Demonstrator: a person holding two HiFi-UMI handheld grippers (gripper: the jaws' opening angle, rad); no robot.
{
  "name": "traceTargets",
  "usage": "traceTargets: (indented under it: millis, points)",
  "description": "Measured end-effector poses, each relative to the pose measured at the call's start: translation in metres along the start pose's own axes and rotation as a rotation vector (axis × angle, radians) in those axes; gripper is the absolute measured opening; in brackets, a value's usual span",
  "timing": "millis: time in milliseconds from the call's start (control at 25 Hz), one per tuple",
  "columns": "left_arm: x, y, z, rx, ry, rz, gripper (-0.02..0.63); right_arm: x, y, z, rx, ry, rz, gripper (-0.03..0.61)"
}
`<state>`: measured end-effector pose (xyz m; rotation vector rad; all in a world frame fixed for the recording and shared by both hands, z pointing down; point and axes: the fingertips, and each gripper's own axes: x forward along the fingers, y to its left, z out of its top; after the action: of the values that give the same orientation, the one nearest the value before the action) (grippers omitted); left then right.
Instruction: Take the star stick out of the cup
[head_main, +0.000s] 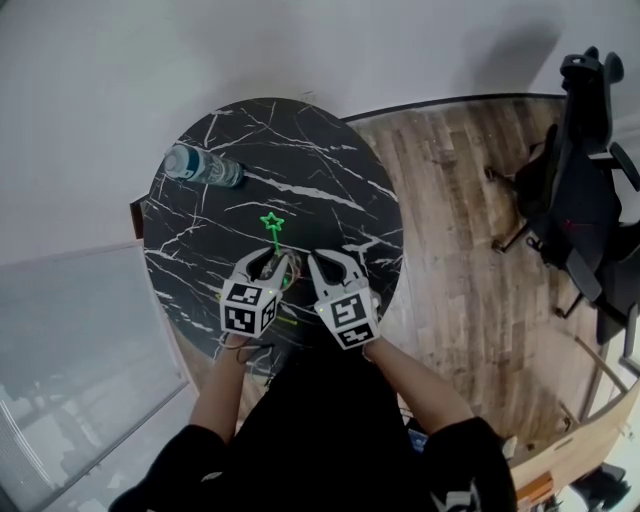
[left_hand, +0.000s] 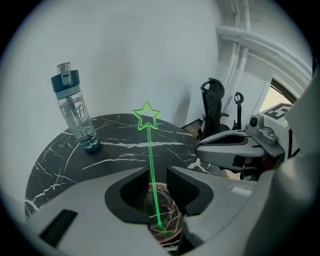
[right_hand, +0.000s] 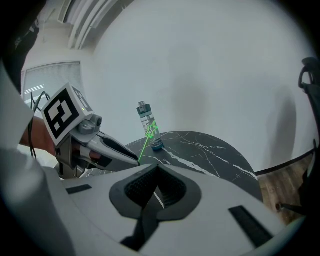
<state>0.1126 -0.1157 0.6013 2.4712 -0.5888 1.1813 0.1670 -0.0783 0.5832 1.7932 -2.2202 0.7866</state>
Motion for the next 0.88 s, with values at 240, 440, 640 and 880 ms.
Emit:
traceTargets:
  millis: [240,440,640,880]
  points:
    - [0.008,0.003,0.001,-0.007,0.018,0.018,0.092,-0.005,-0.009,-0.002,0.010,-0.003,-0.013,-0.005]
    - [0.011,0.005,0.001,-0.009,0.028,0.027,0.072,-0.009,-0.015,-0.004,0.019,-0.001,-0.025,-0.006]
    - [0.011,0.006,0.002,0.006,0.032,0.042,0.012,-0.009,-0.019,-0.003,0.023,-0.011,-0.029,-0.005]
    - [0.006,0.007,0.007,0.003,0.008,0.046,0.012,-0.010,-0.016,0.001,0.018,-0.016,-0.030,-0.005]
